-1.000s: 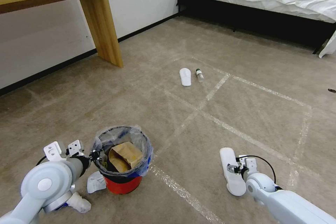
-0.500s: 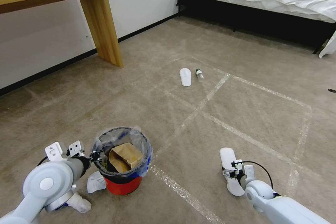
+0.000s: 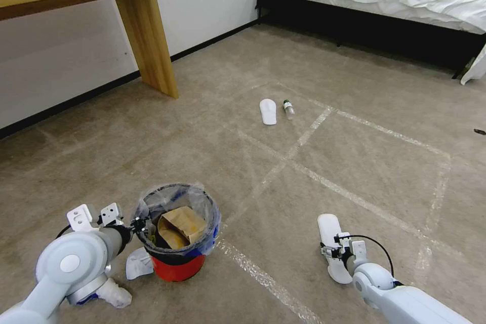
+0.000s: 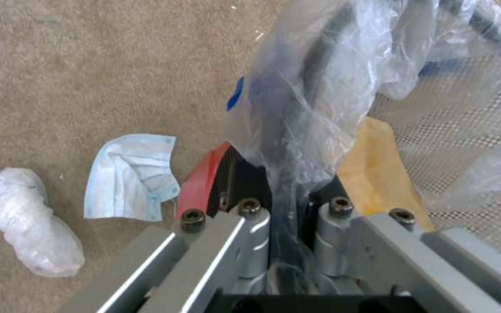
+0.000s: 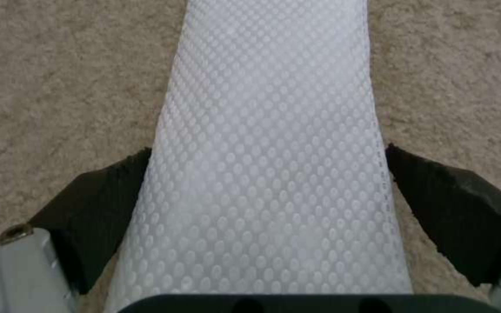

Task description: Pick up the trash bin and place the garbage on the floor into it.

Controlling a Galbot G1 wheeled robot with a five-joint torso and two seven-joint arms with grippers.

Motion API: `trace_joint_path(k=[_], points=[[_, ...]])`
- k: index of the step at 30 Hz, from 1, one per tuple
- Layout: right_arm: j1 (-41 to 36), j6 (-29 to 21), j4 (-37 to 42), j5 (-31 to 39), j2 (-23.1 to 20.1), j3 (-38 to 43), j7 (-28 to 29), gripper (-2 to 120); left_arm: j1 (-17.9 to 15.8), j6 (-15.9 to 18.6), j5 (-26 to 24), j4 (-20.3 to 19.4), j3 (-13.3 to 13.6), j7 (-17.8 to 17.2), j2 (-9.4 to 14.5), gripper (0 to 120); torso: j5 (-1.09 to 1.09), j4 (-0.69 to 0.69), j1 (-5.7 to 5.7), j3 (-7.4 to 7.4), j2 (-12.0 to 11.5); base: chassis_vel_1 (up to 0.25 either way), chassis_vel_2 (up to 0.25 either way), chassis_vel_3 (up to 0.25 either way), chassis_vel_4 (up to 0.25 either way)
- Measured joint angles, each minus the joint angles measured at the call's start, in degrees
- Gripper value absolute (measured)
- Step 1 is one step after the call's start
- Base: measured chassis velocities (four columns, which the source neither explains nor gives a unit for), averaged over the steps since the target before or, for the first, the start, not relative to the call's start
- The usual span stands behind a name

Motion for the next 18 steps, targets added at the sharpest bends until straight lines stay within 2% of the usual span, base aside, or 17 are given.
trace_joint_path(k=[7,14,18], points=[[-0.2,0.5,0.0,-0.2,0.1,0.0,-0.1,99,-0.3,0.0,0.1,0.0,0.3,0.0,0.0,4,0.0,-0.01,0.0,0.01,0.0,0.0,0.0,0.0,0.0],[-0.1,0.9,0.3,0.0,0.1,-0.7,-0.7,83,-0.3,-0.1,0.1,0.0,0.4,0.0,0.2,4,-0.04,-0.05,0.0,0.0,0.0,0.0,0.0,0.0,0.0],[0.0,0.9,0.0,0.3,0.3,-0.8,-0.8,80,-0.3,-0.1,0.0,-0.1,0.2,0.0,0.4,4,-0.03,-0.05,0.0,0.0,0.0,0.0,0.0,0.0,0.0]])
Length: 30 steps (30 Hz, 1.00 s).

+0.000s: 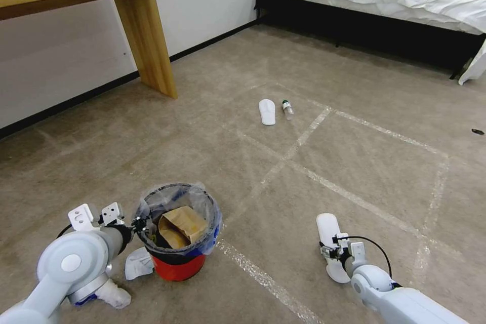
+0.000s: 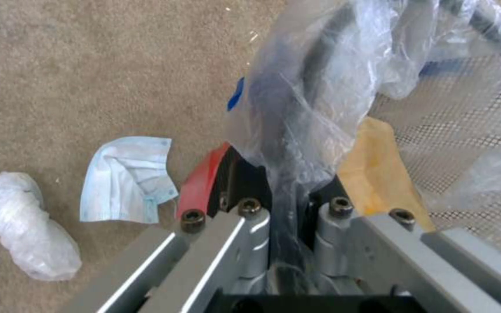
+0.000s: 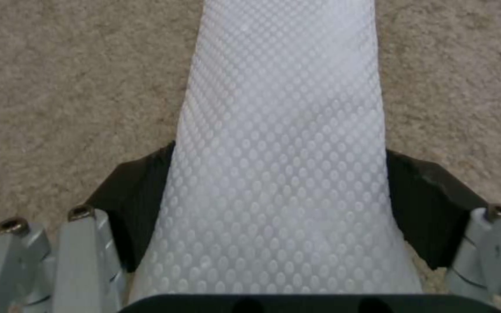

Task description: Pick up the trash bin and place the garbage on the floor into it.

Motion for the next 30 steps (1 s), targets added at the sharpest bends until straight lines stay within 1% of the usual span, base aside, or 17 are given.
trace_joint_path(k=[5,7,16,24,30], points=[[0.1,0.3,-0.4,0.0,0.2,-0.1,0.0,80,-0.1,0.0,0.0,-0.1,0.1,0.0,0.0,4,0.0,0.0,0.0,0.0,0.0,0.0,0.0,0.0,0.0],[0.3,0.3,-0.6,0.1,0.3,-0.2,-0.1,80,-0.3,-0.1,0.0,-0.1,0.2,-0.1,0.0,4,0.02,0.03,0.0,0.01,0.0,0.0,0.0,0.0,0.0],[1.2,1.7,-1.8,0.2,0.5,-1.3,-0.7,80,-0.5,-0.1,0.0,0.1,0.3,-0.2,0.1,4,0.02,0.01,0.0,0.01,0.0,0.0,0.0,0.0,0.0],[1.3,2.4,-1.6,-0.1,0.2,-1.5,-1.2,80,-0.6,-0.1,-0.1,0.1,0.3,-0.3,0.1,4,0.06,0.05,0.01,0.03,0.0,0.0,0.0,0.0,0.0],[0.9,2.8,-1.0,-0.8,-0.2,-1.2,-1.2,79,0.0,-0.1,-0.1,-0.4,0.0,-0.3,0.1,4,0.11,0.08,0.01,0.03,0.0,0.0,0.0,0.0,0.0]])
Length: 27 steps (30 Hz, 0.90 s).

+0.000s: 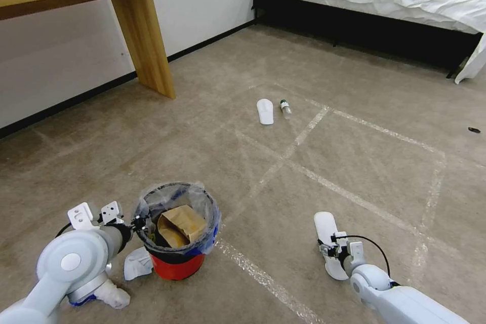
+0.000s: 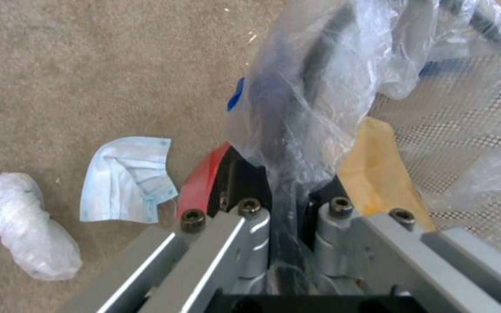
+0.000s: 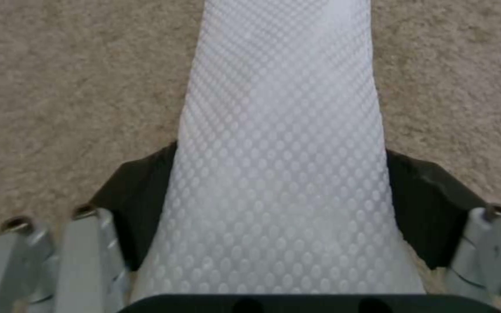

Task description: Pick up the trash bin and place the garbage on the floor into it.

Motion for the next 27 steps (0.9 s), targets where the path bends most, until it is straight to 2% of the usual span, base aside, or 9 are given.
trace_joint_path(k=[6,8,11,12,14,16,19,21,27], points=[[-1.0,-0.1,2.2,0.1,-0.7,1.0,0.6,64,0.1,0.0,0.1,-0.4,0.0,-0.1,0.1,4,0.05,0.02,0.01,0.02,0.0,0.0,0.0,0.0,0.0],[-2.0,-0.4,3.3,0.1,-0.9,2.1,1.3,50,0.2,-0.1,0.1,-0.9,0.1,-0.4,0.0,4,0.01,0.0,0.02,0.01,0.0,0.0,0.0,0.0,0.0],[-2.4,-0.4,3.6,0.0,-1.0,2.5,1.5,46,0.3,-0.1,0.1,-1.1,0.0,-0.5,0.0,4,-0.03,-0.03,0.02,0.0,0.0,0.0,0.0,0.0,0.0],[-2.8,-0.4,3.9,-0.1,-1.0,2.8,1.7,37,0.6,-0.1,0.1,-1.4,-0.1,-0.5,0.0,4,-0.03,-0.04,0.02,0.0,0.0,0.0,0.0,0.0,0.0],[-3.0,-0.3,4.1,-0.2,-0.9,3.0,1.9,34,0.8,-0.1,0.2,-1.6,-0.2,-0.5,0.0,4,-0.03,-0.04,0.02,-0.01,0.0,0.0,0.0,0.0,0.0],[-3.3,-0.1,4.5,-0.5,-0.9,3.3,2.2,22,1.2,-0.1,0.4,-1.9,-0.3,-0.5,-0.1,4,-0.06,-0.04,0.02,-0.01,0.0,0.0,0.0,0.0,0.0],[-3.4,0.0,4.7,-0.5,-1.0,3.3,2.3,18,1.3,-0.1,0.4,-2.0,-0.3,-0.6,-0.2,4,-0.06,-0.04,0.02,-0.01,0.0,0.0,0.0,0.0,0.0],[-3.4,1.1,4.9,-0.5,-1.1,3.4,2.3,6,1.3,-0.1,0.5,-2.2,-0.3,-0.6,-0.2,4,-0.06,-0.05,0.02,-0.01,0.0,0.0,0.0,0.0,0.0],[-3.4,4.8,5.6,-1.5,-1.4,3.6,1.1,0,1.2,-0.1,0.5,-2.4,-0.3,-0.7,-0.1,4,-0.05,-0.04,0.02,-0.01,0.0,0.0,0.0,0.0,0.0]])
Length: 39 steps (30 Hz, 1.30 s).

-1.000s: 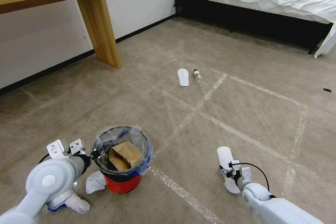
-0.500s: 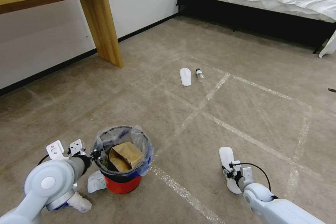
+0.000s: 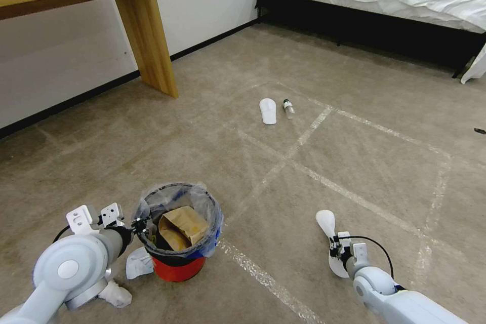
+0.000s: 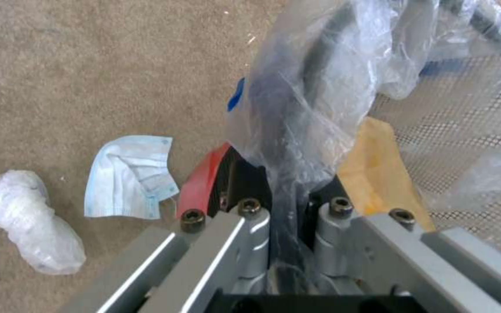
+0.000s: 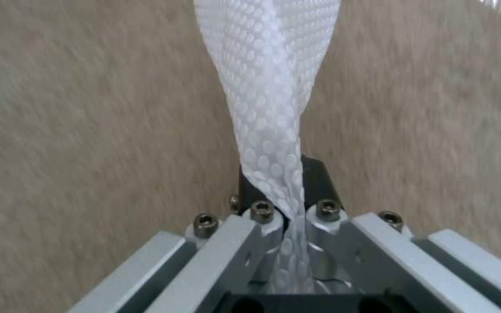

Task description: Pick up the trash bin and place the garbage on the floor into it.

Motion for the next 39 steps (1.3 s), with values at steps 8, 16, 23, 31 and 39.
trace_joint_path(k=[8,16,23,31,39], points=[[-0.4,3.8,3.7,-2.8,-1.2,2.3,-0.2,0,0.0,0.0,-0.2,-0.1,0.0,0.0,0.2,4,-0.01,0.0,-0.01,-0.01,0.0,0.0,0.0,0.0,0.0],[0.5,10.3,10.5,-8.3,-3.6,7.5,-1.9,0,-0.4,-0.1,-0.8,-0.1,-0.2,0.0,0.5,4,-0.01,-0.01,-0.01,0.0,0.0,0.0,0.0,0.0,0.0],[7.4,20.1,14.6,-12.4,-5.3,7.0,-8.6,0,-0.7,-0.2,-1.3,-0.1,-0.4,0.1,0.7,4,-0.02,-0.01,-0.01,0.0,0.0,0.0,0.0,0.0,0.0],[19.8,25.3,23.1,-8.9,-4.3,-2.8,-14.2,0,-1.6,-0.5,-2.2,0.3,-0.7,0.4,0.8,4,-0.02,0.0,-0.01,0.0,0.0,0.0,0.0,0.0,0.0],[24.3,26.1,26.1,-9.5,-3.1,-9.8,-16.2,0,-2.6,-0.8,-3.4,-0.1,-0.9,0.2,1.1,4,-0.02,0.0,-0.01,0.0,0.0,0.0,0.0,0.0,0.0]])
